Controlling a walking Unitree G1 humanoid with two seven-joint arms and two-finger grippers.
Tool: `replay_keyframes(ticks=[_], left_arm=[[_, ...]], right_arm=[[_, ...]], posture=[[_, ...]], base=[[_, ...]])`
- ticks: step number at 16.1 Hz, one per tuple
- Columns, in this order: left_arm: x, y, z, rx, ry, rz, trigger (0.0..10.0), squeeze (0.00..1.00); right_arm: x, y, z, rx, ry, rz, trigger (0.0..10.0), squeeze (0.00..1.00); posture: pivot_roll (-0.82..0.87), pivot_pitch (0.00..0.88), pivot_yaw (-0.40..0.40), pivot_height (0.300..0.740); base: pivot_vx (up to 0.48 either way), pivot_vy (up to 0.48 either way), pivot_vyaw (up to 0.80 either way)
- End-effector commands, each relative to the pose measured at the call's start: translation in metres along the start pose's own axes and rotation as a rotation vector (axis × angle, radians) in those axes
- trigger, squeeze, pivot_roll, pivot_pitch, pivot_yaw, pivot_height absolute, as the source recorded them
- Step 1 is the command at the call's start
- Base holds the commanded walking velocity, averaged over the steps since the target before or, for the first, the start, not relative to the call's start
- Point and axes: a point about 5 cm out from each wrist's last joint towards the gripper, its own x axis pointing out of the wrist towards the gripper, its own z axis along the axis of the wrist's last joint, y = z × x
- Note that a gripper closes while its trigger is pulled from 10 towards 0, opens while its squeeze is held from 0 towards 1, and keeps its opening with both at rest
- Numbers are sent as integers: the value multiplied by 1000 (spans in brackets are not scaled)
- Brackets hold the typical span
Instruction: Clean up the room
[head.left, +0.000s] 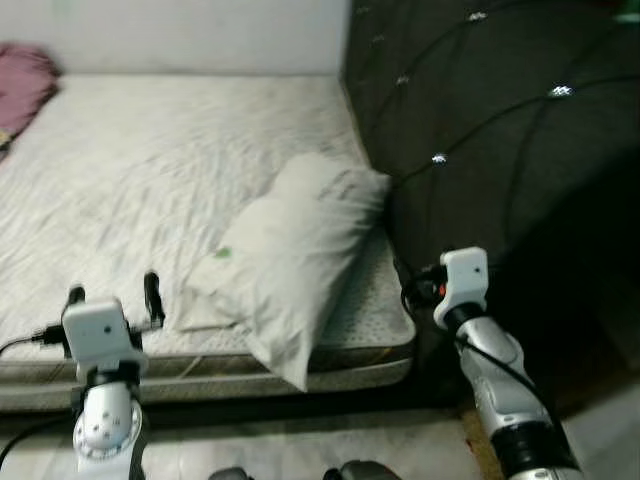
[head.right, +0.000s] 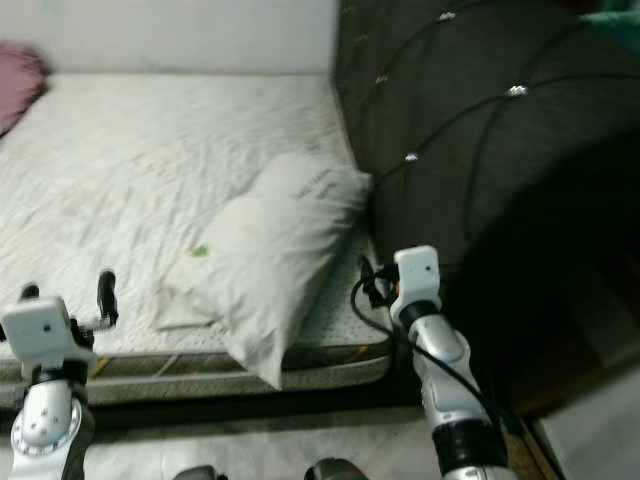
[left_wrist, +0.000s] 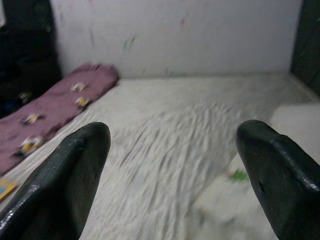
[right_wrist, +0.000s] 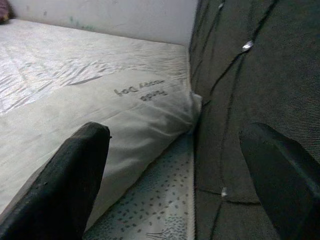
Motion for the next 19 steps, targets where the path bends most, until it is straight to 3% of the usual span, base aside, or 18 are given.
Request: replay_keyframes(ticks=[1,6,9,15,19], left_arm=[[0,2,0,-3,20,12,10000,0],[4,-14,6,-57,27,-67,10000,0],[-2,-18,6,-87,56,-75,10000,0],[3,-26,10,-103,40,-117,10000,0],[7,-25,16,-117,9,-159,10000,0]], right_arm=[[3,-2,6,2,-14,-4,10000,0],[13,5,9,-3,-13,30,10000,0],[12,7,7,-18,-1,57,10000,0],[16,3,10,-32,2,69,10000,0],[16,2,10,-34,3,74,10000,0]], posture=[[2,0,-12,740],[34,0,-36,740],[33,0,-52,740],[23,0,-50,740],[21,3,-59,740]], base=[[0,0,0],[0,0,0],[0,480,0],[0,480,0],[0,0,0]])
